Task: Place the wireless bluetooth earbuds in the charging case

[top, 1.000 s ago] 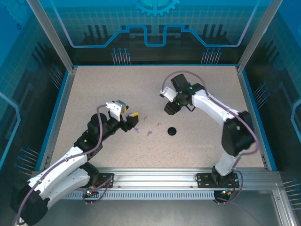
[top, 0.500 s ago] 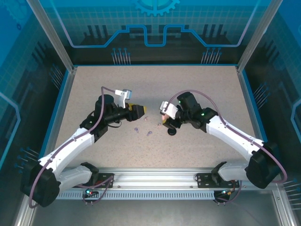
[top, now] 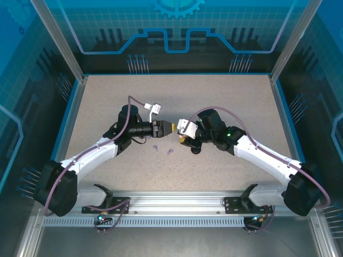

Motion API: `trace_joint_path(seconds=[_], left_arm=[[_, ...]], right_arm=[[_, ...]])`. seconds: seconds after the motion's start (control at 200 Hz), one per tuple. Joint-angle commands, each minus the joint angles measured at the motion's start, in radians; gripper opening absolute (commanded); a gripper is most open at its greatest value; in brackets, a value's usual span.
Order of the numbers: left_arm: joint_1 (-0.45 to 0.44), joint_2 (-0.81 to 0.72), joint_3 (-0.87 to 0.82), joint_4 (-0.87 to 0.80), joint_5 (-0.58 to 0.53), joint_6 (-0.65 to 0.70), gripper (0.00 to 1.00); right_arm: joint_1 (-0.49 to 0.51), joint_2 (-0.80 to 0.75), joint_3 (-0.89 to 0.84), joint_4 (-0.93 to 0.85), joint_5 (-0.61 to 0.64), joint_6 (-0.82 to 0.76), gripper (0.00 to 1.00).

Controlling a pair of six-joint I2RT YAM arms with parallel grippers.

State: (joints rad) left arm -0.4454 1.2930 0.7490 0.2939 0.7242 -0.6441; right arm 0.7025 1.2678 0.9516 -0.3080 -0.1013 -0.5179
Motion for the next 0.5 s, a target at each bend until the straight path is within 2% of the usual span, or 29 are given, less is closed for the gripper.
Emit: trace_joint_path(seconds=[0.0,0.31,0.495], left_arm=[[-0.021,0.021,0.009,0.040,0.055,-0.022,0.68],[-0.053,0.070,0.028,0.017,0.052,-0.002,0.67],[-0.060,0.087,0.044,0.005,0.058,0.007,0.62]], right_arm=[[0.017,-0.021,0.027,0.043,0.011,-0.004,0.50],[0.019,-0.019,0.039,0.060,0.005,0.009,0.50],[0.019,-0.024,0.035,0.068,-0.012,0.009,0.50]])
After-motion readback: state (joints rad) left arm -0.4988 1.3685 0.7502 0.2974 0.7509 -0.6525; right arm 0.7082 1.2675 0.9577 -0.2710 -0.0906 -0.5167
